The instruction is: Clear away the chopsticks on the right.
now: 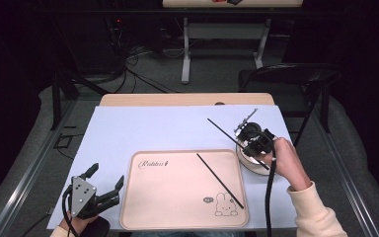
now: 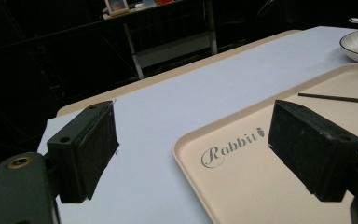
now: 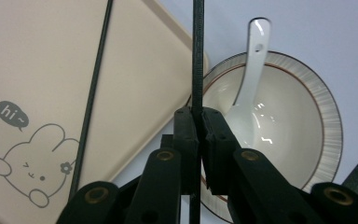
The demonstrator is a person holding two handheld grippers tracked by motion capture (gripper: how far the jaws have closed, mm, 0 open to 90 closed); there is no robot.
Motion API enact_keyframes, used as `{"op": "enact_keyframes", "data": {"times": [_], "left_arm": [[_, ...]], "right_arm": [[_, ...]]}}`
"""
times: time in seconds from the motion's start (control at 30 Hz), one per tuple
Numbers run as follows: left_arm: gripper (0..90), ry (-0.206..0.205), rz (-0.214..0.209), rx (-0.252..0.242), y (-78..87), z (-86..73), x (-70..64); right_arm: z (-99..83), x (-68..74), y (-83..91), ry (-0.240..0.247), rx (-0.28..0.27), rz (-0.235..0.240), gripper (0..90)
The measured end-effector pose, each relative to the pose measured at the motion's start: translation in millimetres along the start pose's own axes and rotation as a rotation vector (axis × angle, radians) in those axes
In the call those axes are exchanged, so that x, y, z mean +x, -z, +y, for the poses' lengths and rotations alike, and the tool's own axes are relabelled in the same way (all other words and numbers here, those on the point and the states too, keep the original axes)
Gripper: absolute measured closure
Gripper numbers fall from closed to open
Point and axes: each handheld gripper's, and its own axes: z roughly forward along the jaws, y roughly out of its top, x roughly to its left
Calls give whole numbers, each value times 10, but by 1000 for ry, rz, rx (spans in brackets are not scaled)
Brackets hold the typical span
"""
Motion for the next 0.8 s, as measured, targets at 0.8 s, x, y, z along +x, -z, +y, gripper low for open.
{"op": "enact_keyframes", "data": {"times": [0.8], "left_arm": [[153, -3, 6, -9, 15, -4, -3]], "right_arm": [[-80, 578, -507, -9, 101, 80, 850]]}}
